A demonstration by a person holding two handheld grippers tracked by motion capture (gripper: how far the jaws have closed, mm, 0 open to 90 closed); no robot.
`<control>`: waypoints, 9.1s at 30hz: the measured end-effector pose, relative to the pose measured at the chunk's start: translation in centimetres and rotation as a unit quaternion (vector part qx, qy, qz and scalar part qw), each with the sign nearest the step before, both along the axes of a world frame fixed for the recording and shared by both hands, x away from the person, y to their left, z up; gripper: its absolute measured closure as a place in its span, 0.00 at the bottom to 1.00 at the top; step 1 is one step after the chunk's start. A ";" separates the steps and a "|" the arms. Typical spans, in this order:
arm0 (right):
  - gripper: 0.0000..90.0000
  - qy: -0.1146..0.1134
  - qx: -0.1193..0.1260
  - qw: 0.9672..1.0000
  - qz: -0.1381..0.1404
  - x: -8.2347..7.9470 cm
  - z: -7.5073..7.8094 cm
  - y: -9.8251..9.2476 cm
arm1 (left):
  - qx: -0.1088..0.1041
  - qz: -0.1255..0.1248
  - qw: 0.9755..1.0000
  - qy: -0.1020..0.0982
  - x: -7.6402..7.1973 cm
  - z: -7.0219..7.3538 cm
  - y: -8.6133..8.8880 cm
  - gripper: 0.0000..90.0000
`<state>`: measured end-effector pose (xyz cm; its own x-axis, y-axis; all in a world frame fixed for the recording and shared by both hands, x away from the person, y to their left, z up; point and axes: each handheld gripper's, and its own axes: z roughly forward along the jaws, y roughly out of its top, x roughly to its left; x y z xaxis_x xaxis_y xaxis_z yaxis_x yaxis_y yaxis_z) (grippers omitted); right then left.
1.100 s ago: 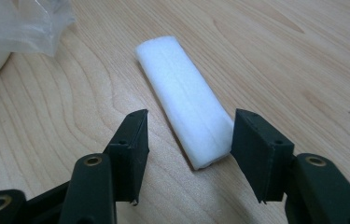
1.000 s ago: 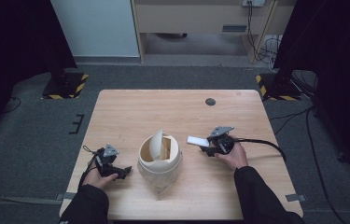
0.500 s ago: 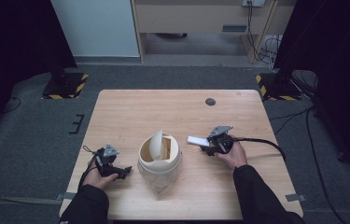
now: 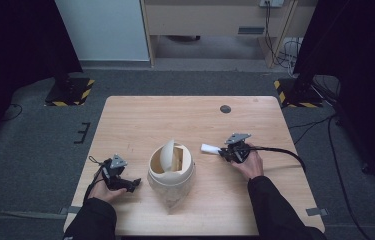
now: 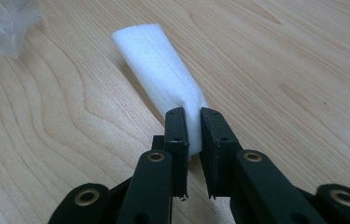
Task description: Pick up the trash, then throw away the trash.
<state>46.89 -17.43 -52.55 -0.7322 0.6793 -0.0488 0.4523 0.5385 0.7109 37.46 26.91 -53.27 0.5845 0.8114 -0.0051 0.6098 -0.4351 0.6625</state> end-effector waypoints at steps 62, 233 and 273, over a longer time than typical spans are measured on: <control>0.92 -0.154 0.272 0.950 0.006 -4.9 13.9 -3.2 | -0.217 0.093 0.945 -0.224 -2.6 14.2 -1.0 0.25; 0.27 -0.064 0.126 0.985 -0.102 -5.2 3.8 -8.2 | -0.265 0.013 0.958 -0.109 -4.7 11.9 -6.1 0.71; 0.15 -0.021 0.075 0.985 -0.154 -4.3 1.6 -9.6 | -0.026 0.101 0.993 -0.049 -0.3 2.2 1.9 0.20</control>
<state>42.60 -27.01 -51.00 -0.4896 0.8709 0.0433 0.5456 0.2672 0.7943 37.17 28.85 -51.07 0.4098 0.9122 -0.0009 0.6120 -0.2742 0.7418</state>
